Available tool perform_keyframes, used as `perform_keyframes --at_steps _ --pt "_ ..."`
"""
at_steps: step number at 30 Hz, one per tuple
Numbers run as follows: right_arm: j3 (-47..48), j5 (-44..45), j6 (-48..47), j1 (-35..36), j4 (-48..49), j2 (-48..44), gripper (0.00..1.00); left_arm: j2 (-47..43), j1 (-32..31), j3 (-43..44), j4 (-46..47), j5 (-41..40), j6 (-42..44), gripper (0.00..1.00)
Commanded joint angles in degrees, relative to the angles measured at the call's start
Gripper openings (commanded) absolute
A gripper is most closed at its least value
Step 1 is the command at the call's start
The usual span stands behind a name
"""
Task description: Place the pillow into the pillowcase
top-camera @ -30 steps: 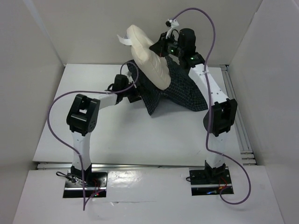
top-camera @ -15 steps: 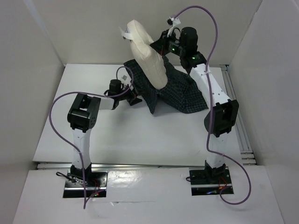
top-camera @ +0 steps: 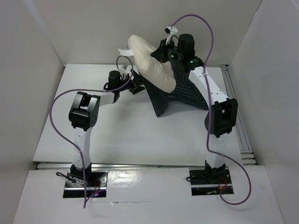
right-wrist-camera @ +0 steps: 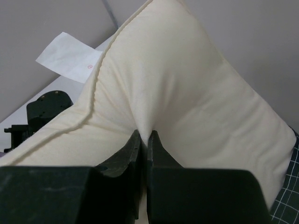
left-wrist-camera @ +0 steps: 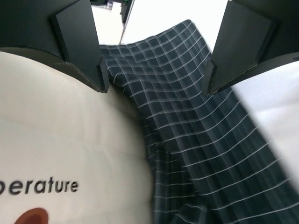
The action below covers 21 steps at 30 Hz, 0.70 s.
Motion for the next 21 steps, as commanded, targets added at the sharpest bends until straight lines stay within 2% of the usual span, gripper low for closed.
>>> perform_keyframes --at_steps 1,4,5,8,11,14,21 --pt "0.96 -0.52 -0.37 -0.31 7.0 -5.14 0.0 2.67 -2.91 7.49 -0.88 1.41 2.24 1.0" --pt "1.48 -0.52 0.16 -0.31 7.0 -5.14 0.0 3.21 -6.16 12.7 -12.9 -2.62 8.13 1.0" --pt "1.49 0.18 0.16 -0.31 7.0 -5.14 0.0 3.21 -6.69 12.71 -14.34 -3.43 8.76 1.0" --pt "2.1 0.18 0.16 -0.31 7.0 -5.76 0.0 2.68 -6.69 9.73 -12.17 -3.96 7.01 1.0" --pt "3.24 0.71 0.16 -0.31 7.0 -5.76 0.0 2.68 -6.69 9.72 -18.21 -5.97 9.03 0.97" --pt "3.24 0.19 0.16 0.21 7.0 -5.76 0.0 2.68 -6.69 9.72 -18.32 -6.6 9.73 0.96" --pt "1.05 -0.34 0.16 0.83 7.53 -8.13 0.0 9.18 -10.03 19.91 -19.45 -5.37 8.33 0.94"
